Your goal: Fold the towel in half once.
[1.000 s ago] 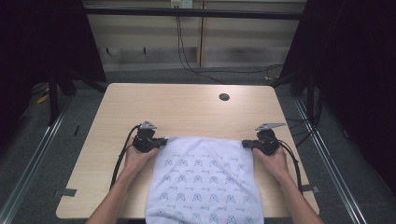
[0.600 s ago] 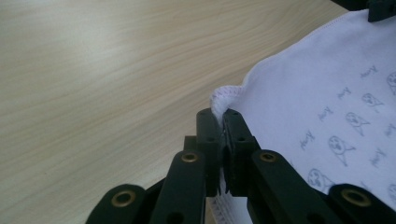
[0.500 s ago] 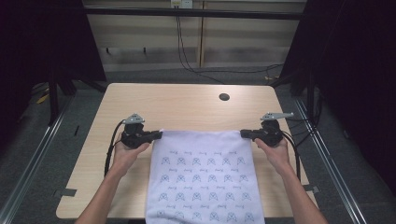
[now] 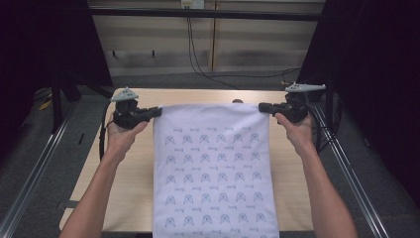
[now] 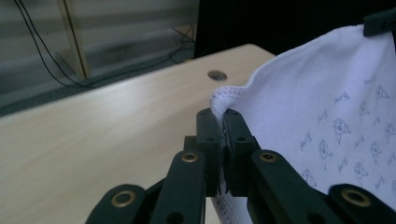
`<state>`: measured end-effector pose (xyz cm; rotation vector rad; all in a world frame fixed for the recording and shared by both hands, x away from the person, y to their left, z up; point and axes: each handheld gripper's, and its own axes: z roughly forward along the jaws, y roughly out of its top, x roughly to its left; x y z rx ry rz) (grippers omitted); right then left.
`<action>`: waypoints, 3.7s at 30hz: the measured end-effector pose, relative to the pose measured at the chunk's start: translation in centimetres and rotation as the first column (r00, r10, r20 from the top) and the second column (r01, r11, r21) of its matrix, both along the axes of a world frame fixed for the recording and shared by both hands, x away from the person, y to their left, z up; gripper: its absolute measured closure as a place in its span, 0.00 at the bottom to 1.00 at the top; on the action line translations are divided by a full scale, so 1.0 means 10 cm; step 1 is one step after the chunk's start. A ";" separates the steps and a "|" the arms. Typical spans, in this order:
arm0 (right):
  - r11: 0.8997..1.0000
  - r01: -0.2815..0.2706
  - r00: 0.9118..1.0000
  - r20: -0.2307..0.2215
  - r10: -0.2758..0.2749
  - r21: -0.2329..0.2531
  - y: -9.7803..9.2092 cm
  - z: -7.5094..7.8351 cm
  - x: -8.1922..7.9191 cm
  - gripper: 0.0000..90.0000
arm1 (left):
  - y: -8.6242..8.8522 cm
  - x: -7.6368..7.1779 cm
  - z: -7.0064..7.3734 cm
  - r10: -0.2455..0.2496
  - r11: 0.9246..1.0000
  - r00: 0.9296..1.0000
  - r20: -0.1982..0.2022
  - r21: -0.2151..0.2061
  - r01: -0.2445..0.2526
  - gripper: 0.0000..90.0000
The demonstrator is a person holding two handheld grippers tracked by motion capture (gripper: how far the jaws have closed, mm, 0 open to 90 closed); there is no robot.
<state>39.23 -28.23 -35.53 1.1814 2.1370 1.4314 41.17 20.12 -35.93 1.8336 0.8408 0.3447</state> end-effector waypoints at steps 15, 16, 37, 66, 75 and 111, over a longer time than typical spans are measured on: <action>0.999 -0.034 0.993 0.110 0.032 0.017 0.05 0.39 -0.18 0.97 | 0.11 -0.23 0.23 0.012 0.998 0.998 0.057 -0.062 -0.008 0.97; 0.999 -0.045 0.994 0.096 0.043 0.013 0.04 0.35 -0.23 0.97 | 0.10 -0.29 0.17 -0.010 0.999 0.999 0.044 -0.053 0.013 0.97; 0.984 -0.158 0.986 -0.059 0.153 -0.082 0.03 -0.50 -1.71 0.97 | 0.14 -1.70 -0.63 -0.190 0.976 0.974 -0.124 0.082 0.201 0.97; 0.960 -0.166 0.936 -0.342 0.081 -0.226 0.32 -1.35 -1.49 0.97 | -0.04 -1.26 -1.37 -0.080 0.962 0.962 -0.259 0.232 0.143 0.97; 0.962 -0.088 0.950 -0.313 0.003 -0.257 0.36 -1.36 -1.12 0.97 | -0.08 -0.87 -1.41 -0.054 0.968 0.970 -0.235 0.226 0.108 0.97; 0.937 0.153 0.937 -0.255 -0.239 -0.315 0.53 -1.41 0.29 0.97 | -0.17 0.43 -1.49 0.148 0.976 0.966 -0.213 0.187 -0.108 0.96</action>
